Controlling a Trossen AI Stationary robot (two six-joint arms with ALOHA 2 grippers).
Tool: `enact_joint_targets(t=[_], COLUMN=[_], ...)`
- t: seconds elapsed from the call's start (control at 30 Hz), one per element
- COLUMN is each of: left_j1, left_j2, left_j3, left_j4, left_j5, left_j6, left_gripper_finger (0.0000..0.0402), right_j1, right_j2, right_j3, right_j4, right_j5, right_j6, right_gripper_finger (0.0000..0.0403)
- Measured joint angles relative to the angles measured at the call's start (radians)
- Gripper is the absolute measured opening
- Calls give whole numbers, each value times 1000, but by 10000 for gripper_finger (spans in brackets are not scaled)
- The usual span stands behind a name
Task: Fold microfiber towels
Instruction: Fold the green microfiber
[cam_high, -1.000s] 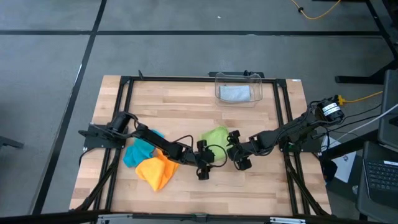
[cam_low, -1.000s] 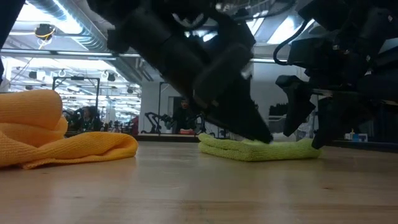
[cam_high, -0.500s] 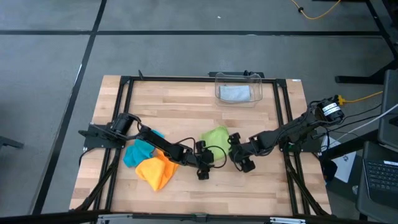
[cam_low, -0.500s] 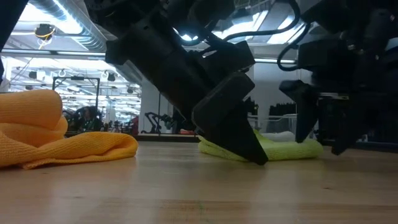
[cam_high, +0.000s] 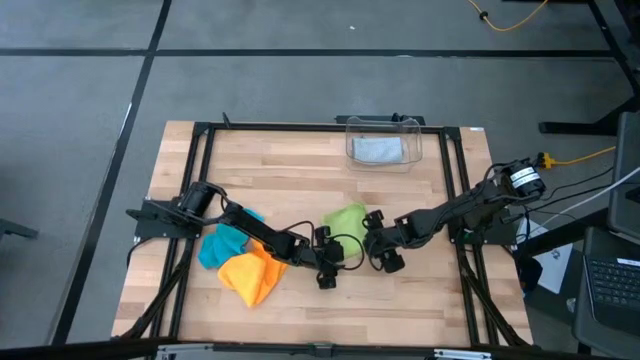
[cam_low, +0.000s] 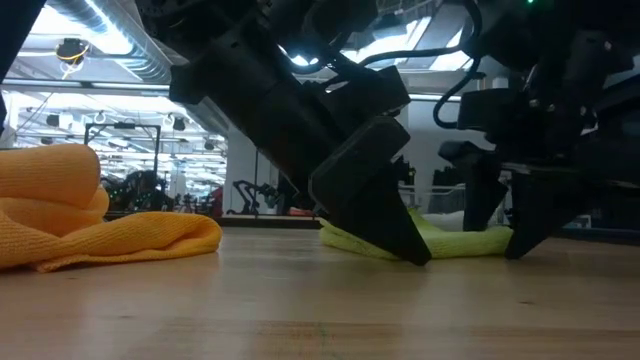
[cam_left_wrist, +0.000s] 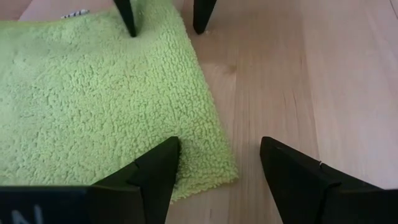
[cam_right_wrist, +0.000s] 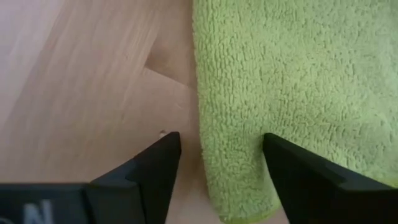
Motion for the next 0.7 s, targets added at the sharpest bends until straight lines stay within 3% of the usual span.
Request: enact_joint_targets(t=[0.3, 0.7], left_j1=[2, 4], left_j2=[0, 1], left_j3=[1, 0], left_j4=[-15, -28], left_j5=[-1, -27], left_j6=[-25, -26], left_gripper_finger=[203, 108], right_j1=[0, -1], right_j2=[2, 4], right_j3=[-1, -4], right_j4=[-11, -1], right_j5=[-23, -29], right_j6=[31, 100], right_gripper_finger=[136, 107])
